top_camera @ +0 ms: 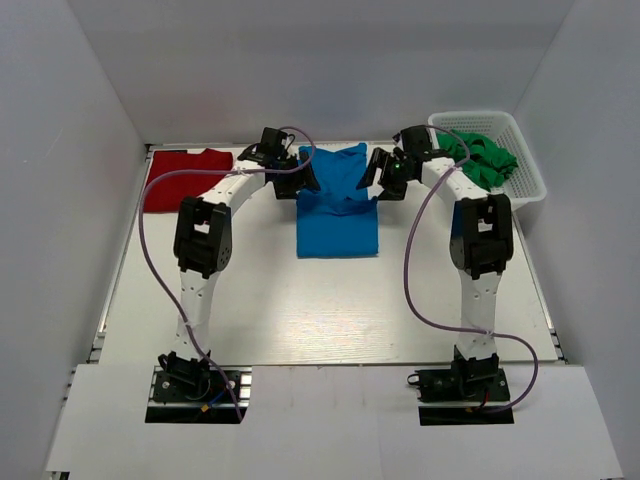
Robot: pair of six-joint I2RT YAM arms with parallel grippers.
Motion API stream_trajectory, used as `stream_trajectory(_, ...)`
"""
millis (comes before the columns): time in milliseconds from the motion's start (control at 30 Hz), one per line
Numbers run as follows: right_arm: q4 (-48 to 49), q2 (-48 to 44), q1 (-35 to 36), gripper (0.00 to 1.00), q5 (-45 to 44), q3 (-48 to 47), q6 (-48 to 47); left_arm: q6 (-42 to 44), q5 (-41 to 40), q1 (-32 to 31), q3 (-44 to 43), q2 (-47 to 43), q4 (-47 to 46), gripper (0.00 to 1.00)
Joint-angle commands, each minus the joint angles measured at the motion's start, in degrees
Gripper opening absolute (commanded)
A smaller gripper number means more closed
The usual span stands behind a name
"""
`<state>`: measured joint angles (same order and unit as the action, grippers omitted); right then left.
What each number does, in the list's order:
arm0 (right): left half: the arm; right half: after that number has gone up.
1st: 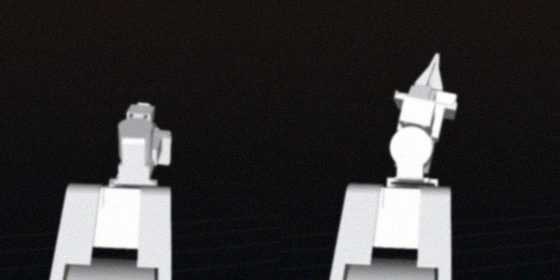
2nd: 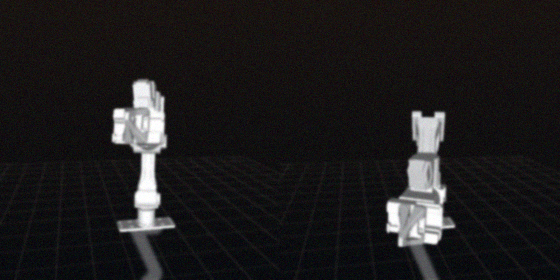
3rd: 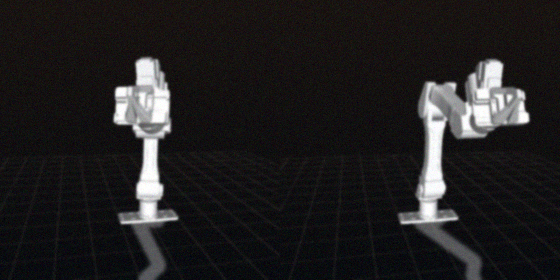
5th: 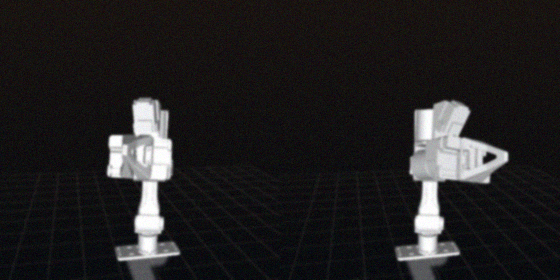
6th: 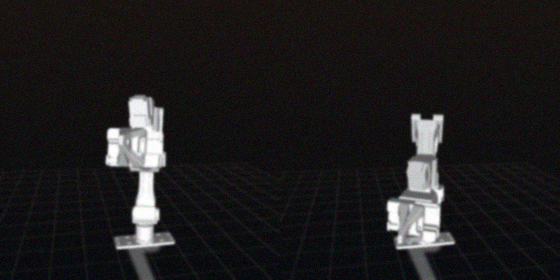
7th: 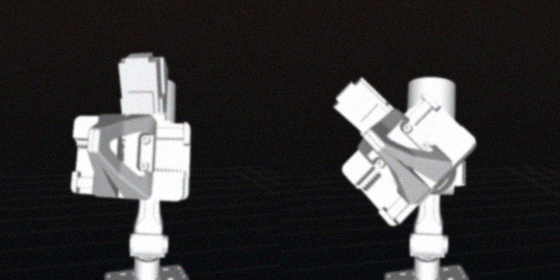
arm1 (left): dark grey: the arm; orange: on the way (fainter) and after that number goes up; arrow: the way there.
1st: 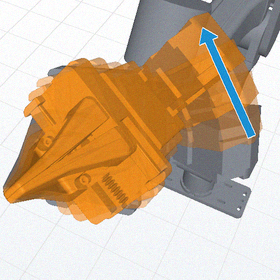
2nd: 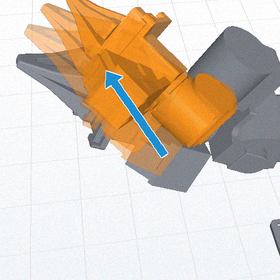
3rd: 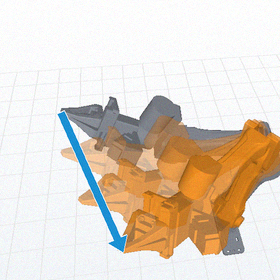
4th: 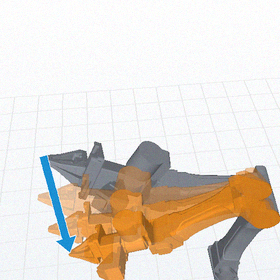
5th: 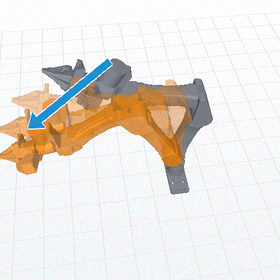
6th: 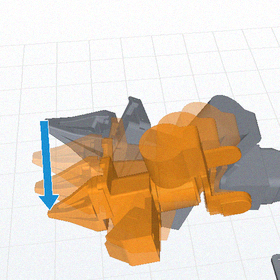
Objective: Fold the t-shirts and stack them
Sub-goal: Fold the folded rectangular tshirt in 1/3 of the way, then grab one side of the 2/3 rectangular tshirt with both arms
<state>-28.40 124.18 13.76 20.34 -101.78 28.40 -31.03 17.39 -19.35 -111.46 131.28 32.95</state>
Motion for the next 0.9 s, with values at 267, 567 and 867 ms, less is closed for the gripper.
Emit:
stream_trajectory(267,4.85,-5.26,-1.46,0.90,5.77,1.20,-5.37,0.62,-0.51,2.83,7.20,-11.28,-1.30,1.00)
stream_trajectory(567,6.78,-18.09,-1.37,0.90,3.75,25.37,-9.24,2.99,2.55,0.63,31.43,-21.50,-3.15,1.00)
stream_trajectory(867,14.52,-18.63,-1.37,0.71,10.50,38.58,-9.16,0.35,10.38,-1.83,45.80,-24.41,-15.36,0.75)
